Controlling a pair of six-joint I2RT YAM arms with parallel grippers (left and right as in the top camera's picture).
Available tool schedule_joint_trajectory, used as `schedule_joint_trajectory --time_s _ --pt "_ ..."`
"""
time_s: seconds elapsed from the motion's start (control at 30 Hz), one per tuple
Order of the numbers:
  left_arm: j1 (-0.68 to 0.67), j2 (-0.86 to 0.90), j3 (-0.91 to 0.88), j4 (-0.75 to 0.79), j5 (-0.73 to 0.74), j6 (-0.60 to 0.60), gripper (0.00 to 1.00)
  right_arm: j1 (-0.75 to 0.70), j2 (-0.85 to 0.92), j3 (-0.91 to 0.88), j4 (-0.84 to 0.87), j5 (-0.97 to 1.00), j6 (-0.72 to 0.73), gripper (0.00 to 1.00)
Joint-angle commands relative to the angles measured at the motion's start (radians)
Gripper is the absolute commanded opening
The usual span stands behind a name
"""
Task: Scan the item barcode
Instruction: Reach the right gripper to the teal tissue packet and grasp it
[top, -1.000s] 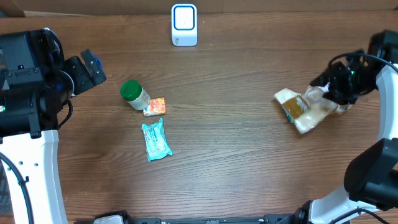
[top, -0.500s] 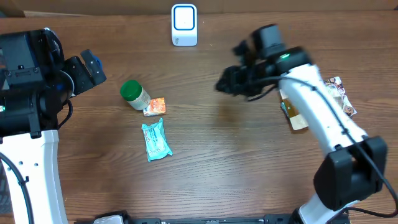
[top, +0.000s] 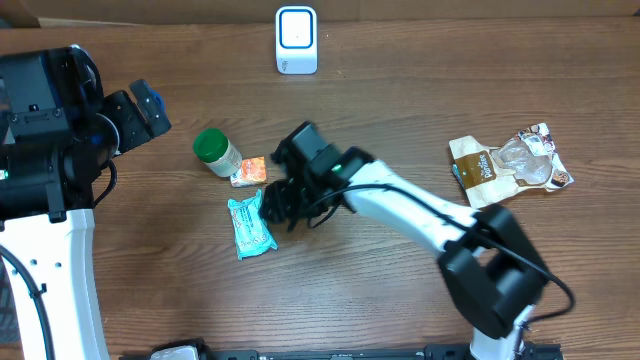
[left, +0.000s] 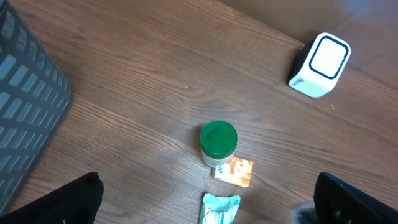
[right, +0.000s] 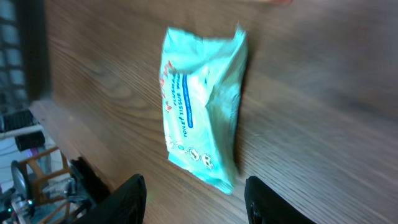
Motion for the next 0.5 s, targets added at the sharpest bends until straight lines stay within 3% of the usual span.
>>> schedule_joint_trajectory --time_s 0.0,0.2,0.47 --pt "0.004 0.005 -0.002 0.001 -0.007 0.008 1.0 0.019 0.061 -0.014 0.009 -0.001 0.055 0.52" --pt "0.004 0.005 -0.002 0.001 -0.007 0.008 1.0 0.036 0.127 -0.014 0.047 -0.073 0.056 0.47" --pt "0.004 0.005 -0.002 0.001 -0.007 0.008 1.0 0.056 0.17 -0.014 0.095 -0.025 0.137 0.32"
